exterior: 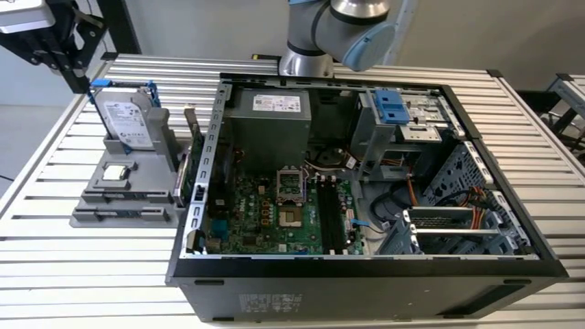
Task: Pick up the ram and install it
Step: 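Pick up the ram and move it above insertion slot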
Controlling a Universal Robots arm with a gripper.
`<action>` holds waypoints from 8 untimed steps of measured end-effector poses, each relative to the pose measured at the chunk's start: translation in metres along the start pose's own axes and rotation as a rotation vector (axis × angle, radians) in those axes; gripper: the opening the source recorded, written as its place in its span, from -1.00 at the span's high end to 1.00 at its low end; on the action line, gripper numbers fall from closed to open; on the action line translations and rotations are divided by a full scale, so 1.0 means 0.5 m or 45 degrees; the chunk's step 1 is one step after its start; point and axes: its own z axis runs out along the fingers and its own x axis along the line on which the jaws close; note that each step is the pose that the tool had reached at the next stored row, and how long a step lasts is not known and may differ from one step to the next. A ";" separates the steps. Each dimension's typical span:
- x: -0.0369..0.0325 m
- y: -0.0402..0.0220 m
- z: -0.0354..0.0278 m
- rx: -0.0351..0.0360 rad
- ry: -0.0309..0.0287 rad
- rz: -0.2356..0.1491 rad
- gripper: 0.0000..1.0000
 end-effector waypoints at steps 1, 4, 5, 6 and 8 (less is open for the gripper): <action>0.000 -0.004 0.000 0.0000 0.0000 0.000 1.00; 0.000 -0.018 -0.001 0.0001 0.0002 0.000 1.00; -0.001 -0.025 -0.001 0.0000 0.0002 0.000 1.00; -0.001 -0.031 -0.001 -0.0001 0.0002 0.000 1.00; -0.001 -0.043 -0.002 -0.0001 0.0002 0.000 1.00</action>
